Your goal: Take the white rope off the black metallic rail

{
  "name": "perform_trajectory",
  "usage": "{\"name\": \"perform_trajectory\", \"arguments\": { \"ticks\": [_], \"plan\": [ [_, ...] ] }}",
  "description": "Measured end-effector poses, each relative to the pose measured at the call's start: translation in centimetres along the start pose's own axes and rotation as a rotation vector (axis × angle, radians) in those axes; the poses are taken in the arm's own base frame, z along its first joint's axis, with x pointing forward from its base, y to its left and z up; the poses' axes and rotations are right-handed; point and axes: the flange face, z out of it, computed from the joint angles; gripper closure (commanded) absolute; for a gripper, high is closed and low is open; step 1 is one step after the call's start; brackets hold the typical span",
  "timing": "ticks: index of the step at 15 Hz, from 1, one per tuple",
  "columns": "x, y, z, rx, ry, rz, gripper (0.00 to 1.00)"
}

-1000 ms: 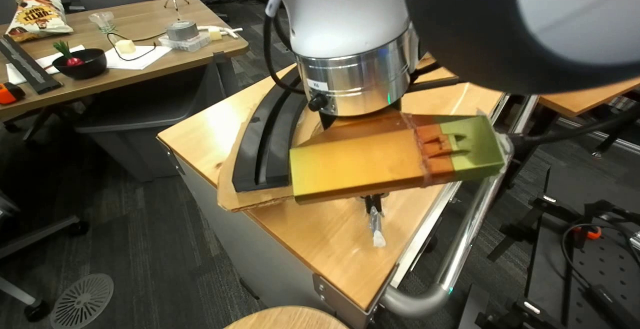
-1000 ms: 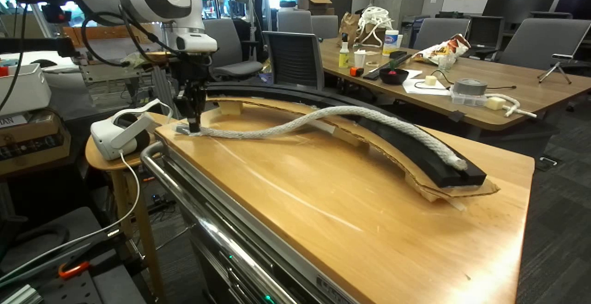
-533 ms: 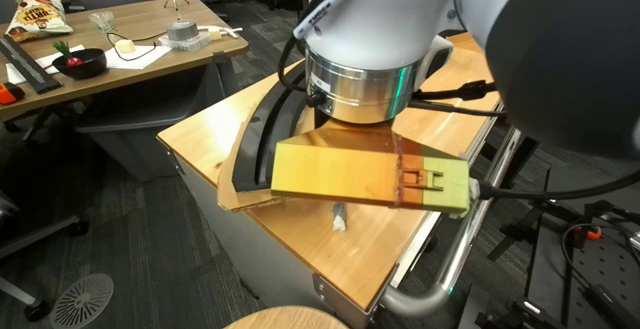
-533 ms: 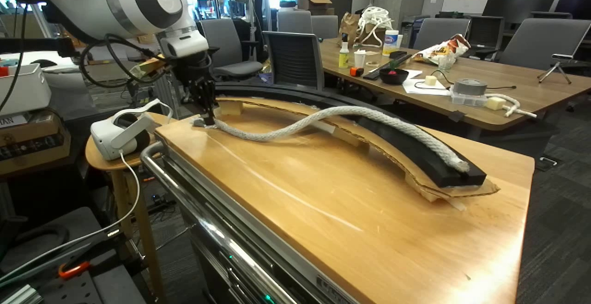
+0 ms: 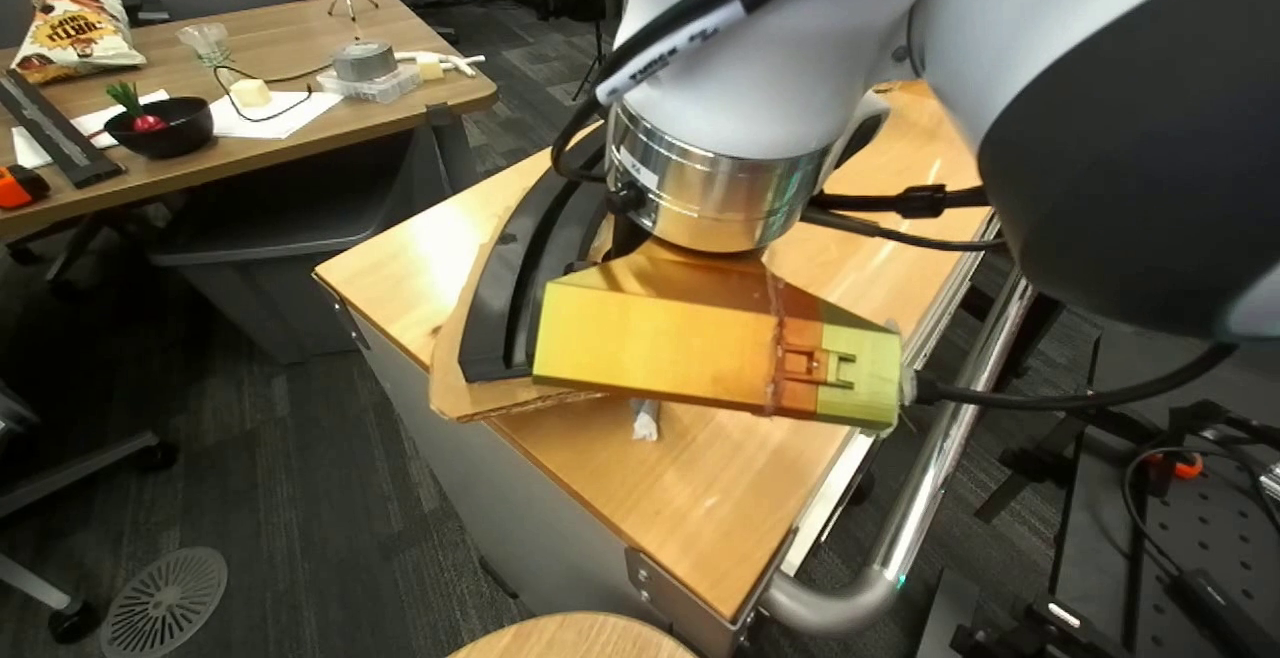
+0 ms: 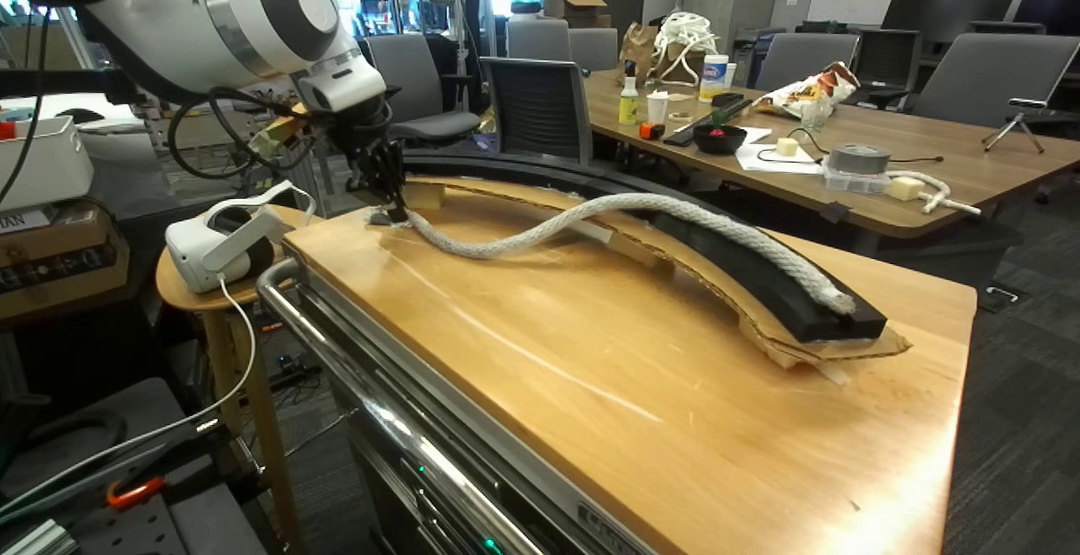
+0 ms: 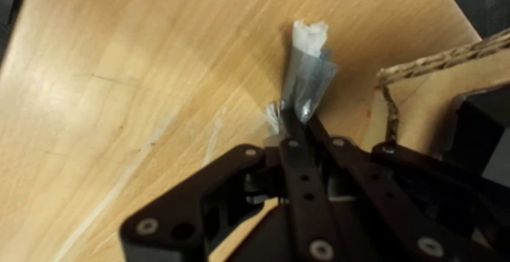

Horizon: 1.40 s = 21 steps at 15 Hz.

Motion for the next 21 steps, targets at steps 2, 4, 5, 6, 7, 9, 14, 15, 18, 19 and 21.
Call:
{"name": "perform_trajectory", "arguments": {
  "ticks": [2, 4, 5, 6, 7, 9, 14, 15, 18, 19, 21],
  "plan": [
    [0.2, -0.4, 0.0, 0.007, -0.003, -0.044, 0.95],
    [0.3, -1.3, 0.0, 0.016, -0.016, -0.105, 0.95],
    [0.5, -1.7, 0.1, 0.019, -0.025, -0.131, 0.95],
    [0.7, -2.1, 0.3, 0.022, -0.034, -0.157, 0.95],
    [0.9, -2.6, 0.4, 0.026, -0.042, -0.178, 0.95],
    [1.3, -3.6, 0.6, 0.036, -0.058, -0.212, 0.95],
    [2.6, -5.6, 1.1, 0.058, -0.075, -0.241, 0.95],
    [2.8, -5.7, 1.3, 0.059, -0.092, -0.251, 0.95],
    [3.4, -5.4, 1.4, 0.055, -0.183, -0.313, 0.95],
    [3.5, -5.1, 1.3, 0.050, -0.217, -0.338, 0.95],
    [3.8, -4.5, 1.1, 0.026, -0.272, -0.383, 0.95]
  ]
}}
